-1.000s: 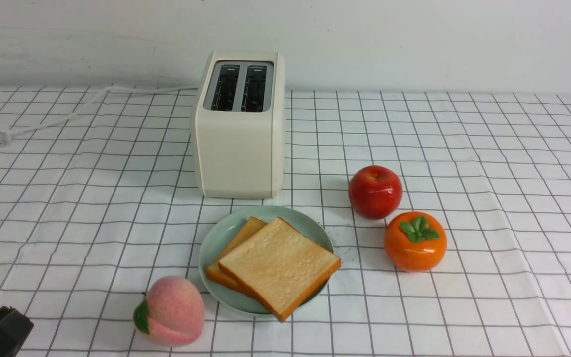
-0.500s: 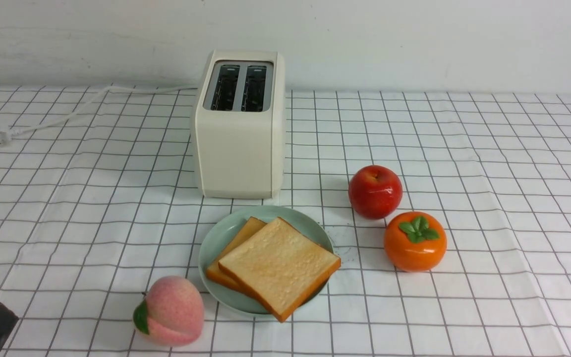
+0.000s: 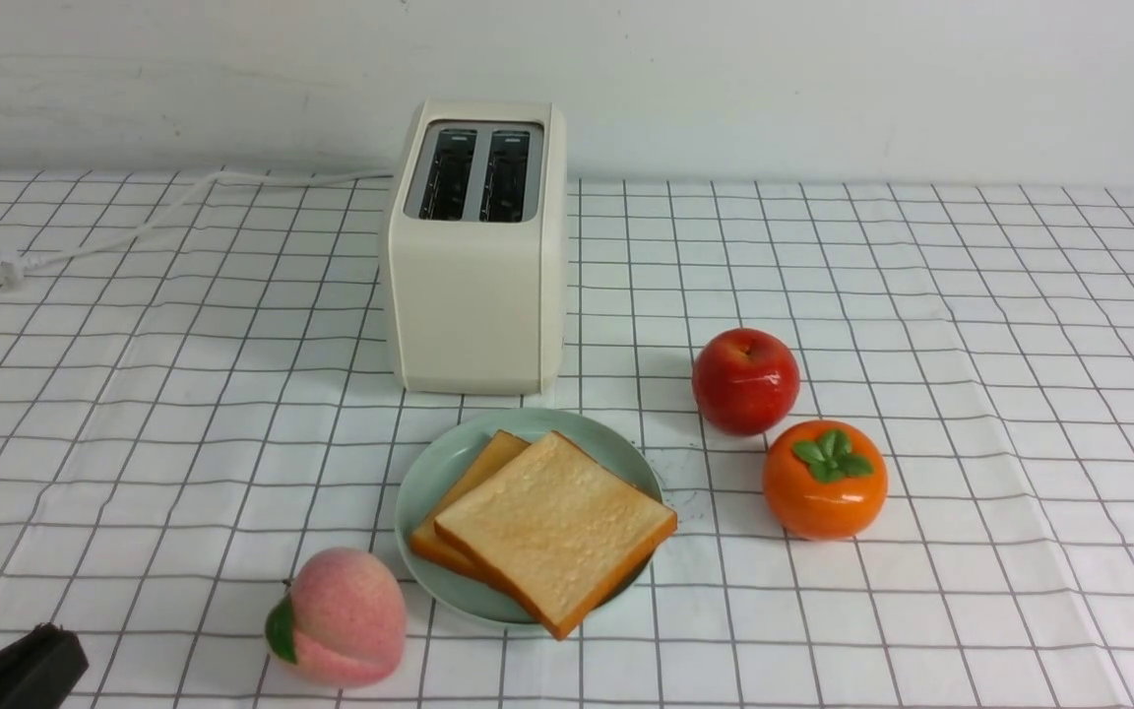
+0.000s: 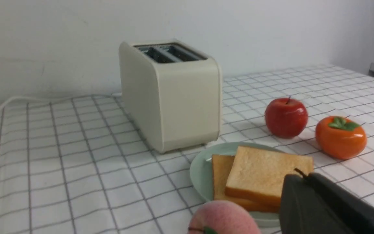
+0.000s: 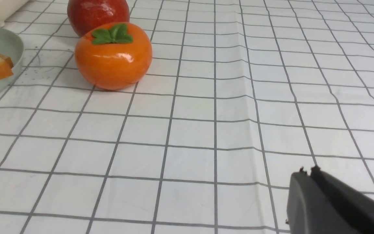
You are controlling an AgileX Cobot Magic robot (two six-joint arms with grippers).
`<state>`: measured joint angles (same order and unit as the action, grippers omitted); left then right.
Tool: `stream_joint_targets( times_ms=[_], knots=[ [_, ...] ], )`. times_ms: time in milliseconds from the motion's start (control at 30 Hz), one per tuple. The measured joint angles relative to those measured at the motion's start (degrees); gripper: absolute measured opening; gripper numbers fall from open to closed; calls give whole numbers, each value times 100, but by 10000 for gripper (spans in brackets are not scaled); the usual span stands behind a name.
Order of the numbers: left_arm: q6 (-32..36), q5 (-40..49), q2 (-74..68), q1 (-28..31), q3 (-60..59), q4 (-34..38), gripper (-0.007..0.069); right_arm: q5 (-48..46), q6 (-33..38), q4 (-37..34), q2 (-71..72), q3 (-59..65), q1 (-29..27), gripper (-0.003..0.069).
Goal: Take toasted bread from bread machine on white checkered table place on plate.
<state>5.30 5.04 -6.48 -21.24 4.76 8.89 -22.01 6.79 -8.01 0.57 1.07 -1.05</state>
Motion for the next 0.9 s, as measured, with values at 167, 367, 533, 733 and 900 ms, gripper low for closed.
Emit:
stream_joint_targets(
  times_ms=[167, 367, 533, 733, 900],
  knots=[
    [-530, 823, 278, 1163, -36, -349, -13, 0, 0, 0, 0, 0, 0, 17],
    [-658, 1118, 701, 1593, -570, -365, -13, 0, 0, 0, 0, 0, 0, 24],
    [-952, 1741, 705, 1600, -646, -346, -13, 0, 5, 0, 0, 0, 0, 31],
    [-1221, 1746, 705, 1602, -646, -341, -13, -4, 16, 0, 0, 0, 0, 36],
    [-1234, 1746, 705, 1602, -646, -341, -13, -4, 16, 0, 0, 0, 0, 43]
  ],
)
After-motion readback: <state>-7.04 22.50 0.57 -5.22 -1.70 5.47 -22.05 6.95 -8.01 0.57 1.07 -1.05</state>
